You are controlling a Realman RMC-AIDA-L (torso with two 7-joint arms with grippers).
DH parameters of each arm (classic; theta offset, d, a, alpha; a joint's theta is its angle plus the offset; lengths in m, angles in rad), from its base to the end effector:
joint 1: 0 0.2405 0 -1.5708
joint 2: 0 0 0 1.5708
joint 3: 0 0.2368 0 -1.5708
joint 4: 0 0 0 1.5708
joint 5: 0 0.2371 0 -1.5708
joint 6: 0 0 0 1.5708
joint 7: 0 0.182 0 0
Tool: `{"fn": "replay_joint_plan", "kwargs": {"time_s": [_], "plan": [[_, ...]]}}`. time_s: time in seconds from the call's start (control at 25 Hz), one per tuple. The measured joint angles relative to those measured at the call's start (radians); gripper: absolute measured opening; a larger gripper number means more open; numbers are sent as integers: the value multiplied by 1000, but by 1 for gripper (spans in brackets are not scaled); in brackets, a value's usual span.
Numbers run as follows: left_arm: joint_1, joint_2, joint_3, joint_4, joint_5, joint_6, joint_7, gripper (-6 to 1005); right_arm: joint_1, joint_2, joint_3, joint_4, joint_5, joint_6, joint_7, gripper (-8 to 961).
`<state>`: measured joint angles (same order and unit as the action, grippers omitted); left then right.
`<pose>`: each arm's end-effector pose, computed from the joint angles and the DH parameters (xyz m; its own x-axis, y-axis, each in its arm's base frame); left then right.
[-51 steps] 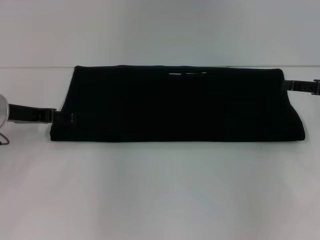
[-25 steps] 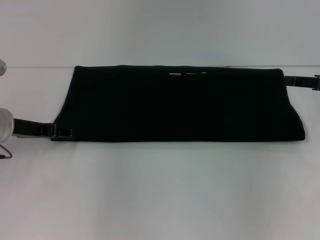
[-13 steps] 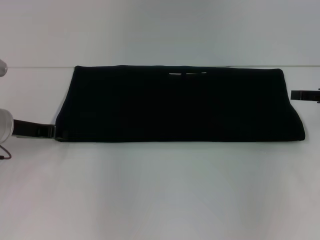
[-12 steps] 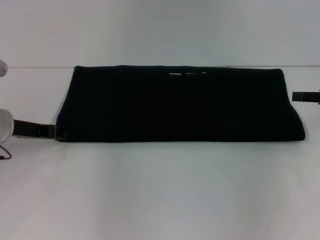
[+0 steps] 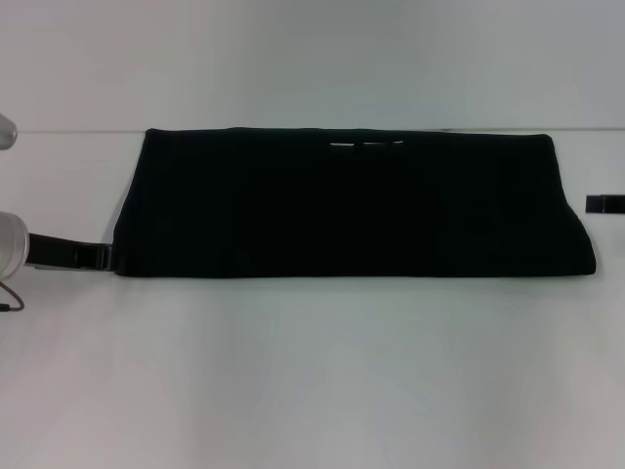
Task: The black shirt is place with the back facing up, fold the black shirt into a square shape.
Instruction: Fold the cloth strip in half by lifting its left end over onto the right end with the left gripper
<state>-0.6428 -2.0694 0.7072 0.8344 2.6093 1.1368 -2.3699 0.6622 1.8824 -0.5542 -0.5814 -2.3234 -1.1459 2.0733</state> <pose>-0.3161 0.4274 0.0196 0.4161 0.8394 0.3498 0.8576 -0.2343 -0.4579 0.3326 0.4410 0.0703 0.4445 -0.7363 -0.5102 -0.8880 -0.2873 -0.3590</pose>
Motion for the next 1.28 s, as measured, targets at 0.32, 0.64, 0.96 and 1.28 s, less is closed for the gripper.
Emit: {"fn": "replay_joint_plan", "kwargs": {"time_s": [0.32, 0.64, 0.96, 1.28], "plan": [[-1, 4, 0, 1, 0, 0, 0, 1, 34, 20, -1, 11, -126, 22, 52, 585], [-1, 7, 0, 5, 1, 0, 0, 1, 58, 61, -3, 12, -205, 46, 52, 578], [-1, 8, 0, 1, 3, -4, 1, 1, 56, 71, -5, 12, -207, 45, -4, 572], [0, 8, 0, 0, 3, -2, 1, 0, 51, 70, 2, 3, -200, 30, -23, 387]]}}
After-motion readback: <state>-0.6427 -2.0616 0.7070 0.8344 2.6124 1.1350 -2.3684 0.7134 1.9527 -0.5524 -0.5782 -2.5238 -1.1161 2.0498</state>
